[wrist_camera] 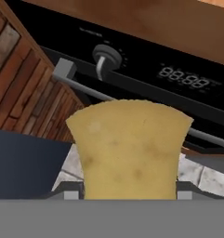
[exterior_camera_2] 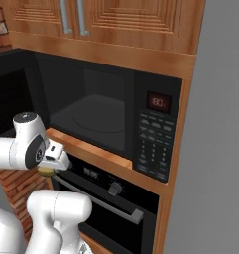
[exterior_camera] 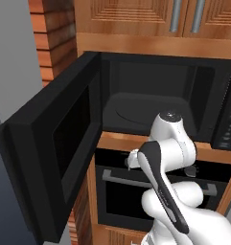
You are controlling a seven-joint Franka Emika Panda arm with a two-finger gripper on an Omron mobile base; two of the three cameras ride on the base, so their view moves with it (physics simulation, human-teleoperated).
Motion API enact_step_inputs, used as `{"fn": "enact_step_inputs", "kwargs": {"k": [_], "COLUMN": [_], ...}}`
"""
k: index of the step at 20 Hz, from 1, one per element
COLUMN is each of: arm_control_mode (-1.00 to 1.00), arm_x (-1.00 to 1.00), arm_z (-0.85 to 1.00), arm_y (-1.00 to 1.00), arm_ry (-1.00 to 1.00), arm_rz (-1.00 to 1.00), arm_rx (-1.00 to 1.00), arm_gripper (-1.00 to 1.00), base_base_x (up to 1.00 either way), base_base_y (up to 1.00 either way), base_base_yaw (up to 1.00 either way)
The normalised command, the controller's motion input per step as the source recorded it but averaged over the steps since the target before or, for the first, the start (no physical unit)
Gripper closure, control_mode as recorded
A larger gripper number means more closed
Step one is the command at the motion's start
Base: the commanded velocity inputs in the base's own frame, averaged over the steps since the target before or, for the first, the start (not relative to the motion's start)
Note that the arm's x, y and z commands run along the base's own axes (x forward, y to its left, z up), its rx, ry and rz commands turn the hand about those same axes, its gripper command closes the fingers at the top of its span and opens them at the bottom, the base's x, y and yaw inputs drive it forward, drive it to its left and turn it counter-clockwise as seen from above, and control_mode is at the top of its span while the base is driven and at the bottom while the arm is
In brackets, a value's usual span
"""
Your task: Place the sponge inside the microwave to prepare for sanitizing.
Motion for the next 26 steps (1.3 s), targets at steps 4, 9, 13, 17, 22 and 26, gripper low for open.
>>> {"fn": "enact_step_inputs", "kwargs": {"k": [4,9,13,17,22,26], "arm_control_mode": [-1.0,-1.0,-1.0,-1.0,-1.0,-1.0], "arm_x": [0.0,0.0,0.01,0.0,0.06,0.73], "arm_z": [0.16,0.34,0.14,0.28,0.26,0.0], "arm_y": [-0.01,-0.24,-0.27,-0.17,-0.19,-0.39], "arm_ry": [-0.39,-0.31,-0.36,-0.41,-0.33,0.01], "arm_rz": [-0.04,-0.11,-0.27,-0.23,-0.1,-0.01], "arm_rx": [0.0,-0.03,-0.04,-0.01,0.0,0.0], "arm_gripper": [1.0,1.0,1.0,1.0,1.0,1.0], "base_base_x": [0.0,0.0,0.0,0.0,0.0,0.0], "base_base_y": [0.0,0.0,0.0,0.0,0.0,0.0], "base_base_yaw": [0.0,0.0,0.0,0.0,0.0,0.0]}}
